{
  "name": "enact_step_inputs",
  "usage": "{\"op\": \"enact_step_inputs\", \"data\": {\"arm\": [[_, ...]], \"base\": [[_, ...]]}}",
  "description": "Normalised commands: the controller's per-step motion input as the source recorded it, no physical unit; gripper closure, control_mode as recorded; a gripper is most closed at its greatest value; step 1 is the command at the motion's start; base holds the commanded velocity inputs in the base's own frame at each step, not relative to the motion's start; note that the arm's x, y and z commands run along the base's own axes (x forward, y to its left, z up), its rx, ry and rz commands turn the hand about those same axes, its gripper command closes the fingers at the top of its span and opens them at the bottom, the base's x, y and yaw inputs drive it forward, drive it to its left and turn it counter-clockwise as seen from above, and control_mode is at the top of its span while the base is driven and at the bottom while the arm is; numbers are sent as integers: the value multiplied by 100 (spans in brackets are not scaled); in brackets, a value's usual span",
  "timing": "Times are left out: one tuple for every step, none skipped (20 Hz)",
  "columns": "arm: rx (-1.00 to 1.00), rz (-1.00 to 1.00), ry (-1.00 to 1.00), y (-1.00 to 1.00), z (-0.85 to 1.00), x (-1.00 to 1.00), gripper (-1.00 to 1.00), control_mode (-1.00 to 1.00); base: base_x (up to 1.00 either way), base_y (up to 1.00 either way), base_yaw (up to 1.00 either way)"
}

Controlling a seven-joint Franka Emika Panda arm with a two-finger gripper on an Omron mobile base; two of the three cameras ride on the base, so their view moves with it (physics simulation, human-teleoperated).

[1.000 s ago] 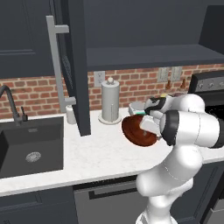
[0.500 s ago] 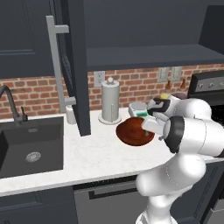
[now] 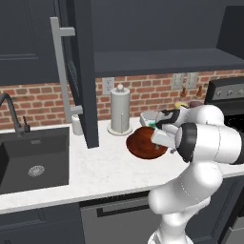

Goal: Pick up the bowls on the counter and stack them on top of one another in the open cabinet. Place the smaller bowl on top of the larger bowl.

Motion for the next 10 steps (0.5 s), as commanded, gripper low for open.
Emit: {"op": "enact_step_inputs", "data": {"arm": [[-7, 0, -1, 8, -15, 19, -100, -100], [-7, 0, -4, 7, -19, 14, -100, -100], [-3, 0, -7, 7, -22, 4, -100, -100], [0, 0, -5, 9, -26, 0, -100, -100], [0, 0, -5, 10, -28, 0, -100, -100], [0, 0, -3, 10, -25, 3, 100, -100], [0, 0, -2, 7, -16, 6, 100, -100], [0, 0, 0, 0, 0, 3, 100, -100], [0, 0, 0, 0, 0, 0, 100, -100], [0, 0, 0, 0, 0, 0, 100, -100]], "base": [[0, 0, 0], [0, 0, 0], [0, 0, 0], [0, 0, 0], [0, 0, 0], [0, 0, 0], [0, 0, 0], [0, 0, 0], [0, 0, 0], [0, 0, 0]]}}
